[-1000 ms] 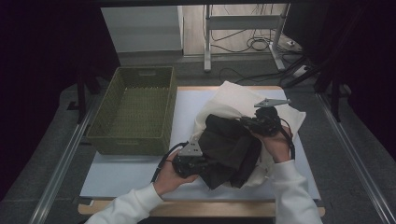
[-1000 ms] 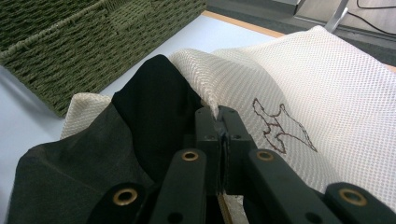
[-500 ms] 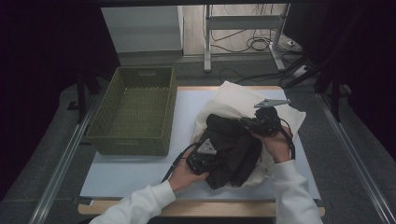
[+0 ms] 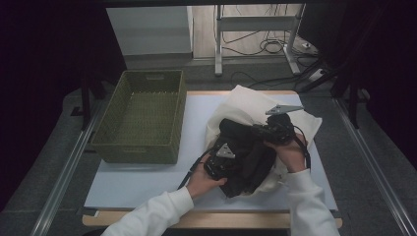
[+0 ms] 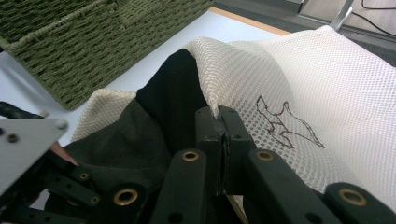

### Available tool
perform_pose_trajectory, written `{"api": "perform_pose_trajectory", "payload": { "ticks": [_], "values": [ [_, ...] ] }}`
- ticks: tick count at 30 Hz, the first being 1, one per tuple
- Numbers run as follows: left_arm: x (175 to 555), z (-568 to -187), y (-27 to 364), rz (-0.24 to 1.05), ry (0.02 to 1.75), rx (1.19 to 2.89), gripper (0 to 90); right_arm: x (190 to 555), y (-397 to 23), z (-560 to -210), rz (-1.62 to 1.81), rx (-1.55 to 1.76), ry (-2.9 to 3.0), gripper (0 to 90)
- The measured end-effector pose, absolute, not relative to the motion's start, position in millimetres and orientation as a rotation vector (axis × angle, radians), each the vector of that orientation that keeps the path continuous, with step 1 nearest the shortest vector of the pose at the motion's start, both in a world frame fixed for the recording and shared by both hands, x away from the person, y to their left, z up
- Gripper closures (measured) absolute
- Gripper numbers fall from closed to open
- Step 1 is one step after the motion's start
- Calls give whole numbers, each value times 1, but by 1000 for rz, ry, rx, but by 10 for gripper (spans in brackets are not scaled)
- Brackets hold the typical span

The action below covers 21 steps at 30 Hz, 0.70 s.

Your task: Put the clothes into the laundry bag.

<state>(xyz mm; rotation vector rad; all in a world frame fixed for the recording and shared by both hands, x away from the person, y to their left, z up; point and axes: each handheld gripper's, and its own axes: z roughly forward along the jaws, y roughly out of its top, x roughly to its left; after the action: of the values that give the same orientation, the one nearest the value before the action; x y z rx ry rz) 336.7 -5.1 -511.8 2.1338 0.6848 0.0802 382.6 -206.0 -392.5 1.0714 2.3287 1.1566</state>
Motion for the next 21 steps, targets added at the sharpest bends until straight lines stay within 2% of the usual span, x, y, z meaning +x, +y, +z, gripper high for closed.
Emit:
{"api": "perform_pose_trajectory", "payload": {
  "ticks": [21],
  "values": [
    [342,-510,-20,129,732,2145,900,377,-199,-388,1145,1034,2349,883]
  ]
}}
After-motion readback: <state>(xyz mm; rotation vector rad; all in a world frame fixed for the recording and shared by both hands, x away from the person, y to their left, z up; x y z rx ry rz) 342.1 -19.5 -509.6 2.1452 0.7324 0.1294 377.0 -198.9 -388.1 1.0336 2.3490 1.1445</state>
